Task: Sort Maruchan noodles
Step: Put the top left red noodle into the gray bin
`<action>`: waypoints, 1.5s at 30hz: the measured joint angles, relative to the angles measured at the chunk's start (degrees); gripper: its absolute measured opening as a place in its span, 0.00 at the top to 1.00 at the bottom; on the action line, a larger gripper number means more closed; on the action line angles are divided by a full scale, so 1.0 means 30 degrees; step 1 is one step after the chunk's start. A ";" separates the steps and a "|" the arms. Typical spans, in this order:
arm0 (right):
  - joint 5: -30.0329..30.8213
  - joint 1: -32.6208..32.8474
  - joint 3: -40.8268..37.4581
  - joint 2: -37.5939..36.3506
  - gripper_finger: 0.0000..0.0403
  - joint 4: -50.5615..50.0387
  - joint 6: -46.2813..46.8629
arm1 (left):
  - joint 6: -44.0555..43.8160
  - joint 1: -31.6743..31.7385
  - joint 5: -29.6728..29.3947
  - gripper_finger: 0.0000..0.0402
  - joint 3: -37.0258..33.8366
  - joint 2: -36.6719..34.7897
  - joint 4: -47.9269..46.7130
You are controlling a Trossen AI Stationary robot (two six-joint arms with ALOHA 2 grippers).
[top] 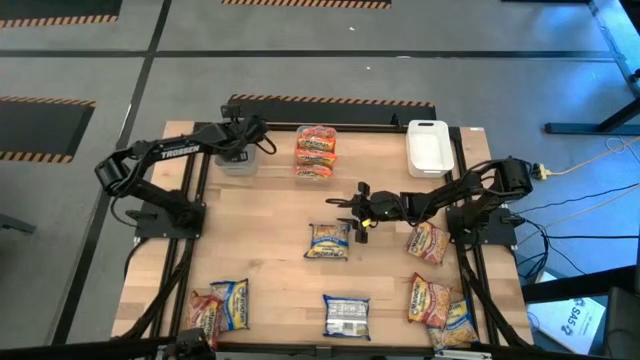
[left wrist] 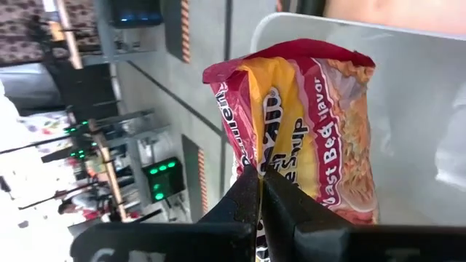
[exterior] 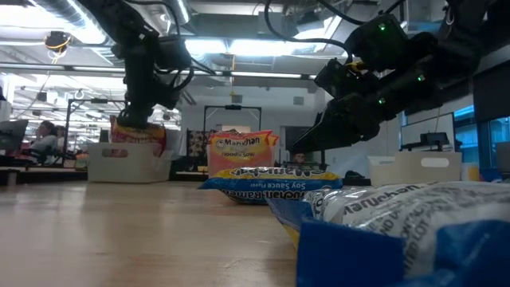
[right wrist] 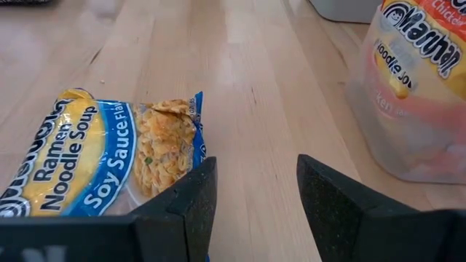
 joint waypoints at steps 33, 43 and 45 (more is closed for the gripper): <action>-0.0007 0.0000 0.0007 0.0000 0.56 -0.0022 0.0335 | 0.7132 0.3052 0.4921 0.99 -0.2171 -0.0015 0.6166; -0.0128 0.0007 0.0015 0.0007 0.56 -0.0022 0.0518 | 0.6325 0.3344 0.6233 0.97 -0.2171 -0.0015 0.6114; -0.0205 0.0009 0.0015 0.0007 0.56 -0.0022 0.0720 | 0.6312 0.3344 0.6238 0.96 -0.2171 -0.0015 0.6117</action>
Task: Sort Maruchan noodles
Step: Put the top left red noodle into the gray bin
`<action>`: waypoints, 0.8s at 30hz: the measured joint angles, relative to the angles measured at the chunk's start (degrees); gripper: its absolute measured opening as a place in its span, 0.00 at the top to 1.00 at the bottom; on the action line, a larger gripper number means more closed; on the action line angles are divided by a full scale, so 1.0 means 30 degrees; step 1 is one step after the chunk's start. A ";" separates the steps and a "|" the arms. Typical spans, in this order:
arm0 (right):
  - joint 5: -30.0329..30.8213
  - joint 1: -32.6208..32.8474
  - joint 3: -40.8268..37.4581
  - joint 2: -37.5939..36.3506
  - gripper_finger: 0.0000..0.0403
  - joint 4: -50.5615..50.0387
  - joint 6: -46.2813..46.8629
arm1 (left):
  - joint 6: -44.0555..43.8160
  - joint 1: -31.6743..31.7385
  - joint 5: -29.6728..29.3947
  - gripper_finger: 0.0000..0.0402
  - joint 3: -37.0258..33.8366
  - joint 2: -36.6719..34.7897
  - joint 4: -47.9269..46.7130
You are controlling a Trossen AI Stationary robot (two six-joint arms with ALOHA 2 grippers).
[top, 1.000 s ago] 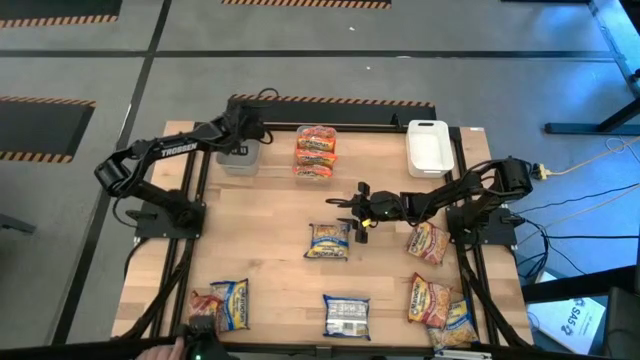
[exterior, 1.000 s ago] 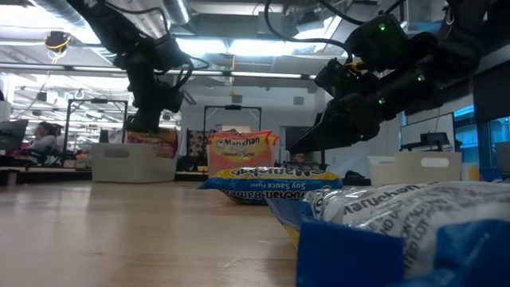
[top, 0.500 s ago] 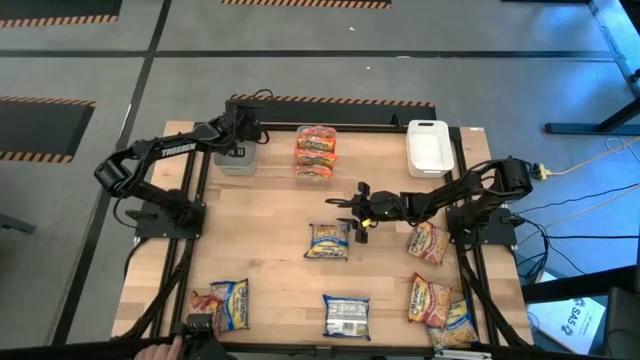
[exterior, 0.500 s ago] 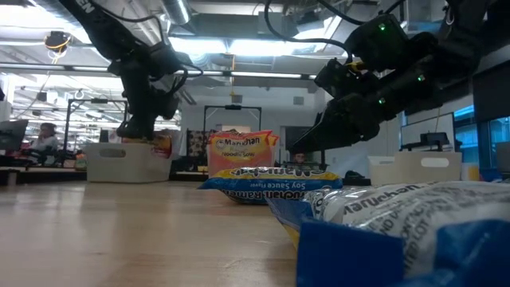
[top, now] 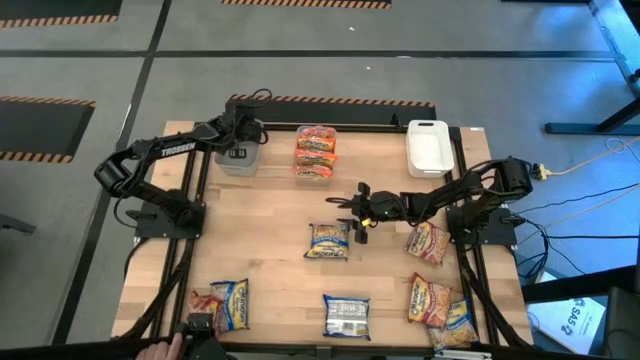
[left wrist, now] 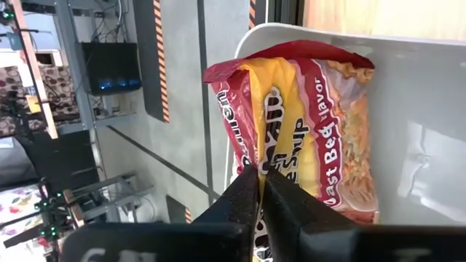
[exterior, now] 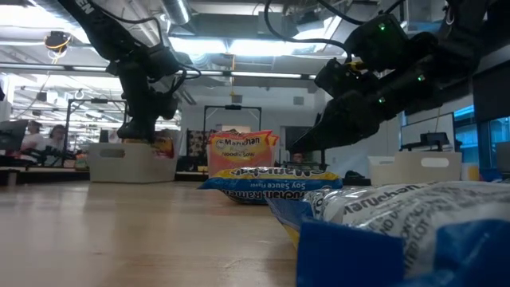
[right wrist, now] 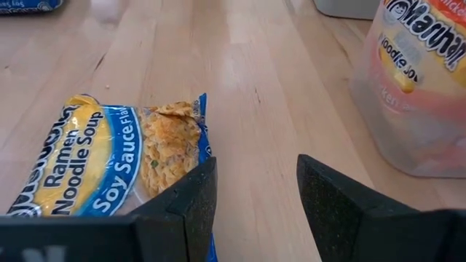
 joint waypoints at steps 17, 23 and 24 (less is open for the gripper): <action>-0.0159 0.0020 0.0000 0.0000 0.56 0.0000 0.0271 | -0.0853 -0.0137 -0.1055 0.74 0.0117 0.0000 0.0995; -0.0164 0.0013 0.0000 0.0000 0.56 -0.0007 0.0570 | -0.3383 -0.0967 -0.2169 0.69 0.1196 -0.0248 -0.0039; -0.0159 0.0013 0.0000 0.0000 0.56 0.0000 0.0570 | -0.3903 -0.1062 -0.1985 0.68 0.1412 -0.0370 -0.0333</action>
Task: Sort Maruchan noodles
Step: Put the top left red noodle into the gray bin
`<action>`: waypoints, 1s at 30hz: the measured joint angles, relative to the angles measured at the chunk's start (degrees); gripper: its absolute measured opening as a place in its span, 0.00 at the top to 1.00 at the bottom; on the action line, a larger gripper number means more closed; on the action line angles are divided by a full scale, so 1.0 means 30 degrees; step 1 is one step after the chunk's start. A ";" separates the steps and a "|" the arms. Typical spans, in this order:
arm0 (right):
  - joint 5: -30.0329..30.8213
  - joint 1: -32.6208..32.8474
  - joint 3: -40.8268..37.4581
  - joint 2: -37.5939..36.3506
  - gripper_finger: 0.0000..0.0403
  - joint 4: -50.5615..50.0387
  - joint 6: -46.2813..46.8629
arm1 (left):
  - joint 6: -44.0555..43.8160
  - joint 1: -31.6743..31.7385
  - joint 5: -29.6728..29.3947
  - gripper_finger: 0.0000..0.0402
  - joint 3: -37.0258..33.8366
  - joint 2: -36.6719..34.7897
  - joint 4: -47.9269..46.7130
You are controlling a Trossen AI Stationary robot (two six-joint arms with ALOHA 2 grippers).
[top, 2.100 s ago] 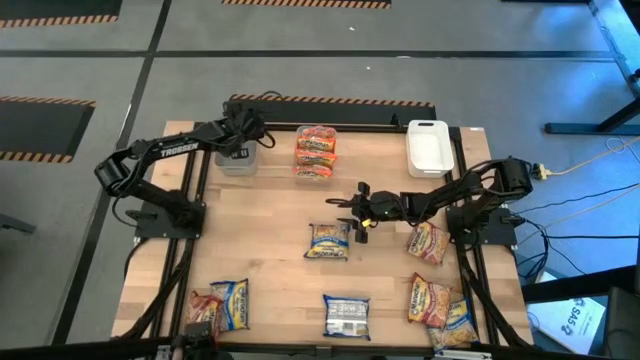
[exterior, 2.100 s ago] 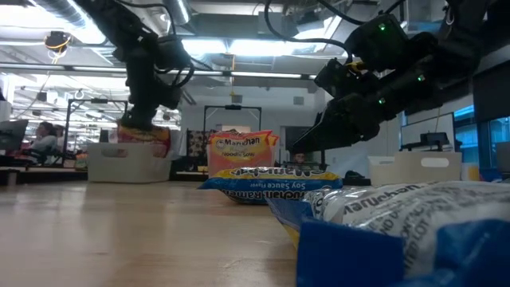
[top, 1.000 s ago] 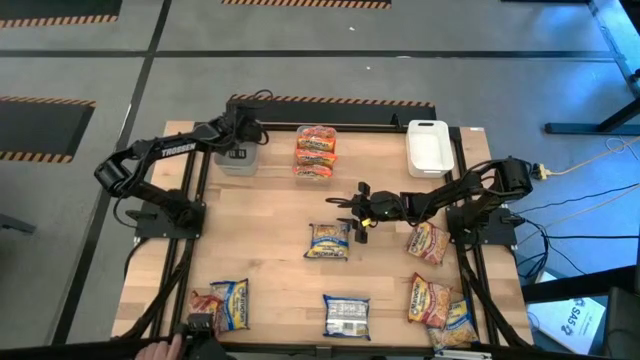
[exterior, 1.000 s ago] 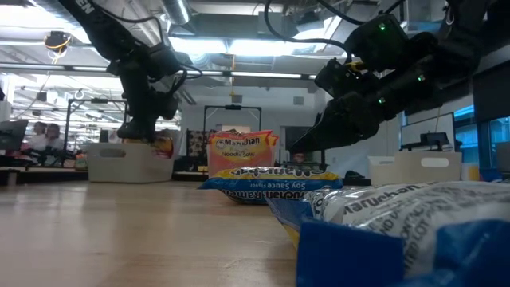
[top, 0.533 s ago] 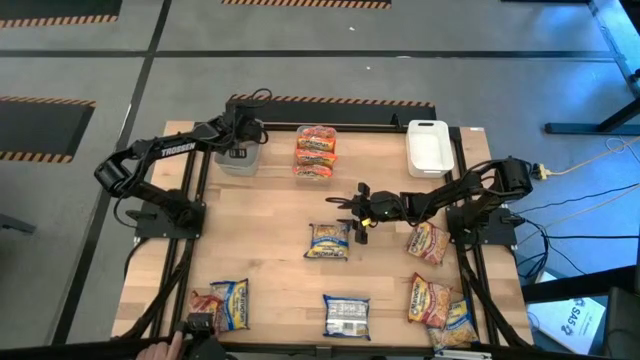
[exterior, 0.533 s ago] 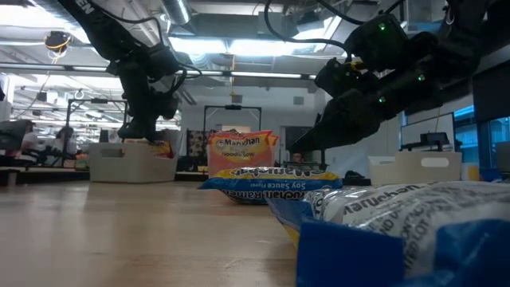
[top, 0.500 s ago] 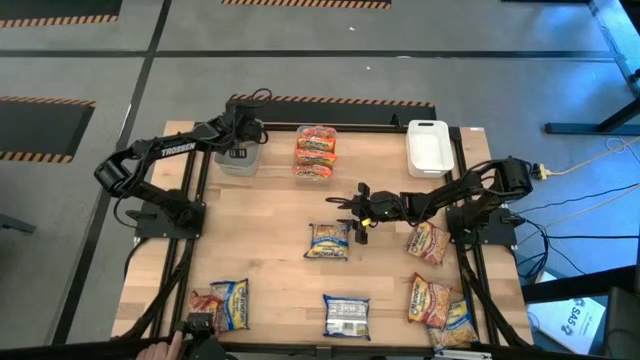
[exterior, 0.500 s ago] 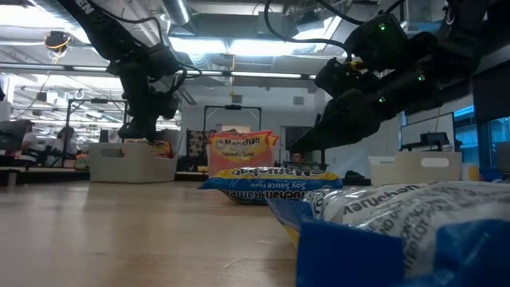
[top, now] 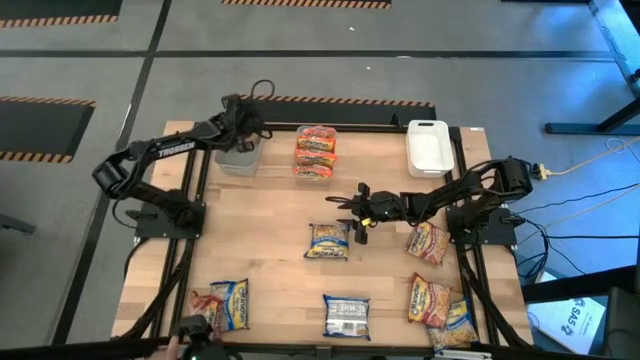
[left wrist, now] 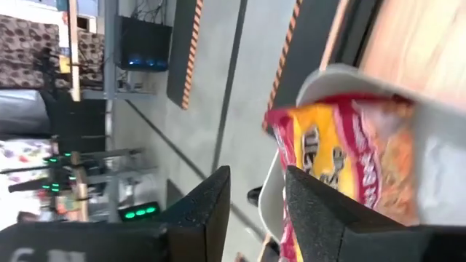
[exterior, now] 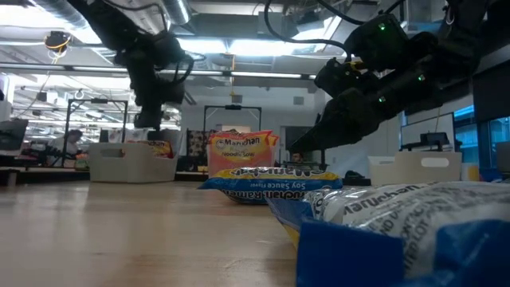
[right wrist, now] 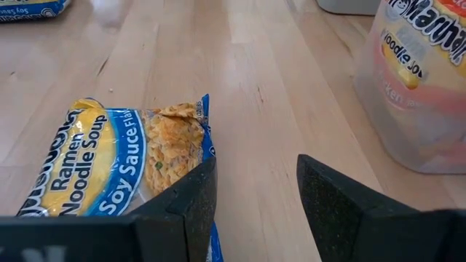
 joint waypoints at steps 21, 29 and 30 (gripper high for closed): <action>0.0000 -0.0015 0.0000 0.0007 0.56 0.0015 -0.0339 | -1.0197 0.3383 0.7022 0.62 1.0248 0.5373 -1.4239; 0.0000 -0.0015 0.0000 0.0007 0.56 0.0007 -0.0446 | -0.8479 0.3669 0.5659 0.66 1.2877 0.8659 -1.6504; 0.0000 -0.0015 0.0000 0.0007 0.56 0.0007 -0.0473 | -0.8366 0.3701 0.5605 0.67 1.2904 0.8795 -1.6545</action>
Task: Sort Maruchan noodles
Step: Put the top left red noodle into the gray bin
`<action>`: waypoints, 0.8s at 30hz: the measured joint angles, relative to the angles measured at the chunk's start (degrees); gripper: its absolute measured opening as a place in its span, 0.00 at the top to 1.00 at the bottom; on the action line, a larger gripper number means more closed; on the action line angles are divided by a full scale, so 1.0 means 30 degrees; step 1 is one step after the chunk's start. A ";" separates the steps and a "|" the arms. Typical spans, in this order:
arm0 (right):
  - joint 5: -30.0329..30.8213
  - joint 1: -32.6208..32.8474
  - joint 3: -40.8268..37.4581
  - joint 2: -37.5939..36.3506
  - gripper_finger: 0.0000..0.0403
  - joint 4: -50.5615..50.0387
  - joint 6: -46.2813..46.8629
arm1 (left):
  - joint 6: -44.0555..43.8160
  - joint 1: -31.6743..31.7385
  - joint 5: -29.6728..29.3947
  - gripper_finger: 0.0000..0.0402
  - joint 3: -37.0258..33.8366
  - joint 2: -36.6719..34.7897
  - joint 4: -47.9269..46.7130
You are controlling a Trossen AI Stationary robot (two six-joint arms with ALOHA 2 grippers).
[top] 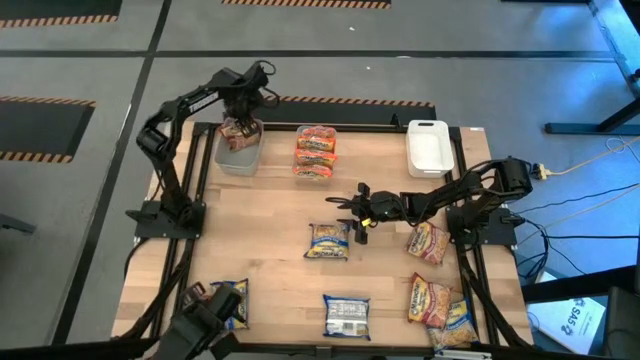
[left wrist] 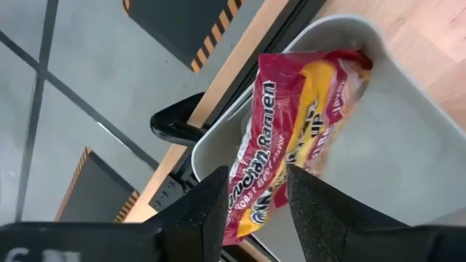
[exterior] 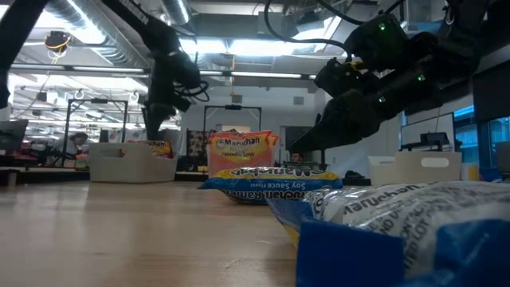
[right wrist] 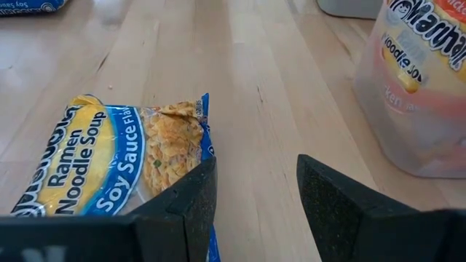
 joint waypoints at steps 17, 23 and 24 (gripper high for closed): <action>0.0000 0.0000 0.0000 0.0000 0.56 0.0000 -0.0474 | 0.0367 0.0776 0.1033 0.73 -0.0007 0.0595 0.0110; 0.0000 0.0000 0.0000 0.0000 0.56 0.0000 -0.0474 | 0.0373 0.0824 0.1814 0.74 -0.0200 0.0595 0.0767; 0.0000 0.0000 0.0000 0.0000 0.56 -0.0001 -0.0474 | 0.0442 0.0822 0.2094 0.74 -0.0347 0.0595 0.0819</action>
